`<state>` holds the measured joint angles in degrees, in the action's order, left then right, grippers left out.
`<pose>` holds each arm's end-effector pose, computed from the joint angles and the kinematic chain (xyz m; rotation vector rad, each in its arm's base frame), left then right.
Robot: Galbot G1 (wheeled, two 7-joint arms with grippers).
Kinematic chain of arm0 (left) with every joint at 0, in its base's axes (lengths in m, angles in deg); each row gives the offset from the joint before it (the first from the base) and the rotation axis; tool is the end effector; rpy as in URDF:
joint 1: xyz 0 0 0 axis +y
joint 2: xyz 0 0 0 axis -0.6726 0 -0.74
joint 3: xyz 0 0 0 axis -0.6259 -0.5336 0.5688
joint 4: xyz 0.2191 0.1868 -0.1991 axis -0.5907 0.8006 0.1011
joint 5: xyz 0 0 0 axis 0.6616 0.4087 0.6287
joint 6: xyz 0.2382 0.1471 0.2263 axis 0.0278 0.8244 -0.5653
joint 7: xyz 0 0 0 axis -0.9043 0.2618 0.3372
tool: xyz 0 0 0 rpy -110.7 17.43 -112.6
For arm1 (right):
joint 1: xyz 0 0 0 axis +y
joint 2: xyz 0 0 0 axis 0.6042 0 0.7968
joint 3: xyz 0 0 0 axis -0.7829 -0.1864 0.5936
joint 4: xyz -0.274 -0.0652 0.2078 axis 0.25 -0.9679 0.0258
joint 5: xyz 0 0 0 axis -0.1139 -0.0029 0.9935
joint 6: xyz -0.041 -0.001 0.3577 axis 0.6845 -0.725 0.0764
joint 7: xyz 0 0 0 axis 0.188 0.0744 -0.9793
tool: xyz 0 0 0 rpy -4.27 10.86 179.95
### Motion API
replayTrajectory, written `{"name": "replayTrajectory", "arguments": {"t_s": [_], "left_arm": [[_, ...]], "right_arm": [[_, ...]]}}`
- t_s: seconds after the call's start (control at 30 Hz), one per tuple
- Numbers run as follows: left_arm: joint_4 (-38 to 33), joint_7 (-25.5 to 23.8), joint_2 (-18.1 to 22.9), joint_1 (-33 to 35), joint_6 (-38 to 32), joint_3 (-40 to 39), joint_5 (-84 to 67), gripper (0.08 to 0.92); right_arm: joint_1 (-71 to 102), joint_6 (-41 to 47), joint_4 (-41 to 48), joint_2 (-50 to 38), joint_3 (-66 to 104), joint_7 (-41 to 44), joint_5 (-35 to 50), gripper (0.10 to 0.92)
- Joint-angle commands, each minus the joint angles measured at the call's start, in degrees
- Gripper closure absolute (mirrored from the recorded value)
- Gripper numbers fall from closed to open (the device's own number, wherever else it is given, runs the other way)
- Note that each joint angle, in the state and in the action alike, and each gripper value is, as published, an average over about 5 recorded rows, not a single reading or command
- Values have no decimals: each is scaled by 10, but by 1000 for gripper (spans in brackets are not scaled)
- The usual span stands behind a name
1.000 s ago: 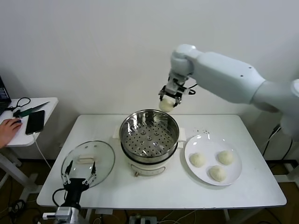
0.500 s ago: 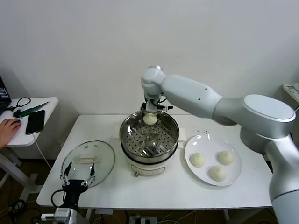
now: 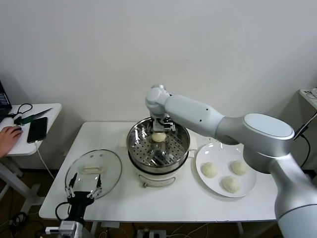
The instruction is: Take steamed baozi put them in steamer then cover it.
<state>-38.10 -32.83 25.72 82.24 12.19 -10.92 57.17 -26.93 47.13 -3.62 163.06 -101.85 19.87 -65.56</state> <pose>0.1545 0.0698 -0.3582 0.1257 -2.9850 -0.3351 0.5928 0.2150 -0.1168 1.8377 -0.0219 2.5323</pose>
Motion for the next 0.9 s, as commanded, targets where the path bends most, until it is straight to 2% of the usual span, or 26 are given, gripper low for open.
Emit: {"name": "replayTrajectory", "arguments": {"t_s": [0.03, 0.17, 0.4, 0.57, 0.73, 0.9], "left_arm": [[1, 0, 2, 0, 1, 0, 1, 177], [2, 0, 3, 1, 0, -1, 3, 177], [-1, 0, 5, 4, 0, -4, 9, 177], [-4, 0, 6, 7, -1, -6, 13, 177], [-9, 0, 5, 11, -1, -8, 17, 177], [-15, 0, 6, 13, 0, -9, 19, 177]], "right_arm": [[12, -7, 10, 8, 5, -5, -20, 259], [7, -18, -2, -1, 16, -11, -30, 208], [-27, -28, -69, -39, 26, -3, -32, 202], [-53, -14, -120, -85, 36, 2, -1, 203], [-118, 57, -179, -175, -5, 13, 151, 203], [-208, 222, -226, -279, -113, -24, 375, 203]]}}
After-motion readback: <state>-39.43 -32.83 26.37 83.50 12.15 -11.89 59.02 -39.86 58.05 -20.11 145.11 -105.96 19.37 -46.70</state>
